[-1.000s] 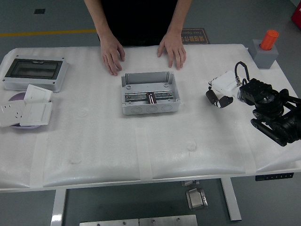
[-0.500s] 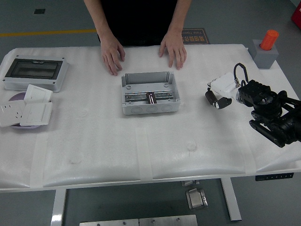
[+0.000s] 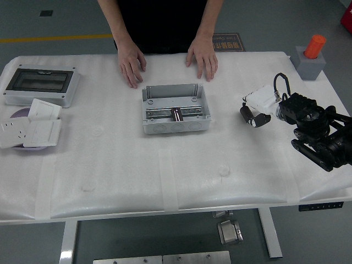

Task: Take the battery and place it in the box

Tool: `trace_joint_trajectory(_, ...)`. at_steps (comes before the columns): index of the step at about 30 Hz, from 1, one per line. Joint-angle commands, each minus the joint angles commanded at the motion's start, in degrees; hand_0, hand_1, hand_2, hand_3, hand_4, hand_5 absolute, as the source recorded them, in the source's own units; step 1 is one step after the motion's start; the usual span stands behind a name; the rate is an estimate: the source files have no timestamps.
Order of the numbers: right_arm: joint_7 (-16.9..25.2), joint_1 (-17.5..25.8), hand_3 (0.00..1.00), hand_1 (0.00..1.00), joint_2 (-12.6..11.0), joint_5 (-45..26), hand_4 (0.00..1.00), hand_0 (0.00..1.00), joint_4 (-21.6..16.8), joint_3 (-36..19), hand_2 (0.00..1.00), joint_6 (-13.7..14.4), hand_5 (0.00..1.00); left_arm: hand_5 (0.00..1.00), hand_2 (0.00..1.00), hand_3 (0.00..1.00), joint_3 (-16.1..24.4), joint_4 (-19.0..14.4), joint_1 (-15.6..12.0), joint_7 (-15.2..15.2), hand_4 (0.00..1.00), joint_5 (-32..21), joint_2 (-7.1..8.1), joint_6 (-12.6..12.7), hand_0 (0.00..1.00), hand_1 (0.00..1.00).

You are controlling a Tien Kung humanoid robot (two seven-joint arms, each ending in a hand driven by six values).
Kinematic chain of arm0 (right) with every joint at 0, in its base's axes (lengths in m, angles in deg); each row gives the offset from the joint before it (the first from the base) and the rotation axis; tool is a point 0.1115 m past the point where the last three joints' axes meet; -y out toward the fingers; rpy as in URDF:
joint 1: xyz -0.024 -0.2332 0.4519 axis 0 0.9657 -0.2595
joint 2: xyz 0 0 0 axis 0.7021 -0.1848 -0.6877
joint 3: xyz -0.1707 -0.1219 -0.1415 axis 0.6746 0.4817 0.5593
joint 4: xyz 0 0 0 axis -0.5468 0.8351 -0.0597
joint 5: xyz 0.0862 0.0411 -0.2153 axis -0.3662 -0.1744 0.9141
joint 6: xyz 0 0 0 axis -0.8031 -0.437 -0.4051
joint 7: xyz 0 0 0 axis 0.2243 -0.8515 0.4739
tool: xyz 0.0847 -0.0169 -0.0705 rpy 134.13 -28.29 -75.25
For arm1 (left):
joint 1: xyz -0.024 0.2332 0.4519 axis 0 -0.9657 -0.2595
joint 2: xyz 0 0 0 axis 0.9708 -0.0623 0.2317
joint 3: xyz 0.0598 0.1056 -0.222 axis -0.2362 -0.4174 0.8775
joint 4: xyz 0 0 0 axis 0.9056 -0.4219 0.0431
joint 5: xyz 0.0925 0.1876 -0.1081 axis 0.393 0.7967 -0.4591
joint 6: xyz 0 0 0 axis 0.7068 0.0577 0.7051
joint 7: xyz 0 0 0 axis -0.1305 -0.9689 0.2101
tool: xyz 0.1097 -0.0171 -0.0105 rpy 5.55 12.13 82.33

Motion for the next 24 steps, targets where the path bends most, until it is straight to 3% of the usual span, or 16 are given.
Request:
trace_joint_trajectory(5, 0.01, -0.39, 0.719, 0.516, -0.21, 0.03, 0.633, 0.553, -0.23, -0.05, 0.750, -0.15, 0.415, 0.264, 0.570, 0.717, -0.19, 0.01, -0.20, -0.01, 0.683, 0.00, -0.10, 0.00, 0.588, 0.624)
trace_joint_trajectory(6, 0.02, -0.50, 0.755, 0.518, -0.26, 0.11, 0.718, 0.564, -0.28, -0.09, 0.758, -0.21, 0.393, 0.264, 0.567, 0.715, -0.18, 0.00, -0.25, -0.01, 0.682, 0.02, -0.12, 0.01, 0.588, 0.624)
trace_joint_trajectory(11, -0.24, -1.27, 0.755, 0.518, -0.75, -0.02, 0.718, 0.564, -0.73, 0.09, 0.758, -0.21, 0.393, 0.264, 0.567, 0.715, -0.32, 0.03, -0.52, 0.03, 0.682, -0.10, -0.33, 0.03, 0.588, 0.624)
trace_joint_trajectory(12, -0.30, -1.44, 0.799, 0.520, -0.86, -0.12, 0.771, 0.567, -0.89, 0.17, 0.767, -0.18, 0.391, 0.263, 0.567, 0.715, -0.38, 0.05, -0.57, 0.03, 0.682, -0.15, -0.35, 0.03, 0.588, 0.624)
trace_joint_trajectory(24, -0.92, -1.97, 0.803, 0.522, -1.13, -2.05, 0.755, 0.569, -0.93, 1.39, 0.768, 0.82, 0.394, 0.260, 0.566, 0.713, -0.64, -0.01, -0.42, -0.04, 0.673, 0.26, -0.22, 0.11, 0.588, 0.623)
